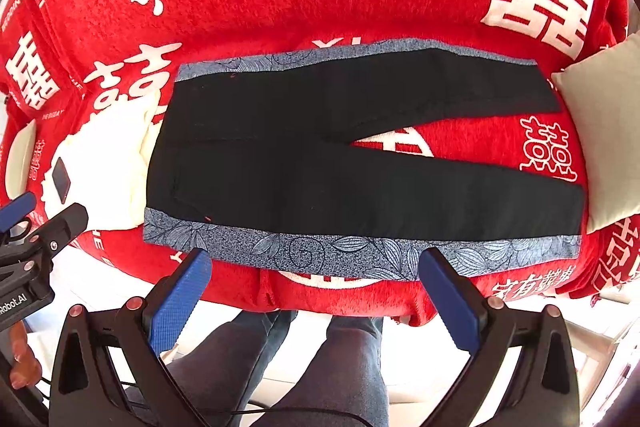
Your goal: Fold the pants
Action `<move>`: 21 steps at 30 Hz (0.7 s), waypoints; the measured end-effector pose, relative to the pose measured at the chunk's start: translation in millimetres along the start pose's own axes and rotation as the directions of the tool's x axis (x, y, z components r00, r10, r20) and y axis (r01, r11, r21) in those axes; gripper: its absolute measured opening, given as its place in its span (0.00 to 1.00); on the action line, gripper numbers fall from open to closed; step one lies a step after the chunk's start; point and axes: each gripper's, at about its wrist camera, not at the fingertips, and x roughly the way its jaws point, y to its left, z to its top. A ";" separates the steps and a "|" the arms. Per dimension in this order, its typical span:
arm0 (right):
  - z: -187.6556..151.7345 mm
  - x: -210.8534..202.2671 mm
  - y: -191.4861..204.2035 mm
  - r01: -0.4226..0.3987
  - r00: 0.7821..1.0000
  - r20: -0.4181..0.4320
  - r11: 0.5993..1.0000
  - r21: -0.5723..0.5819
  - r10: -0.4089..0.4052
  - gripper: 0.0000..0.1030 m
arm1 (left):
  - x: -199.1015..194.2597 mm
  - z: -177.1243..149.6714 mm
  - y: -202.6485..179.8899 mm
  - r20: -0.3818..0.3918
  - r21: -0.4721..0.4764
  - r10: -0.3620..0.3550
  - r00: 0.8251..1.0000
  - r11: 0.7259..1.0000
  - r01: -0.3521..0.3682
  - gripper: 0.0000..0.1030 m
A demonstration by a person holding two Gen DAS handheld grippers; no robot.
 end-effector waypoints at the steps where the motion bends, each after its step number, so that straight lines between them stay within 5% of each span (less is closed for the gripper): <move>1: 0.1 -1.0 0.2 0.001 1.000 0.004 1.000 -0.002 -0.001 1.00 | 0.0 0.0 0.1 0.000 0.001 0.001 1.000 1.000 -0.001 1.00; 21: 1.3 -2.8 -14.8 -0.020 1.000 0.011 1.000 -0.020 0.020 1.00 | 1.1 -6.2 -20.6 -0.019 -0.028 0.035 0.999 0.999 -0.035 1.00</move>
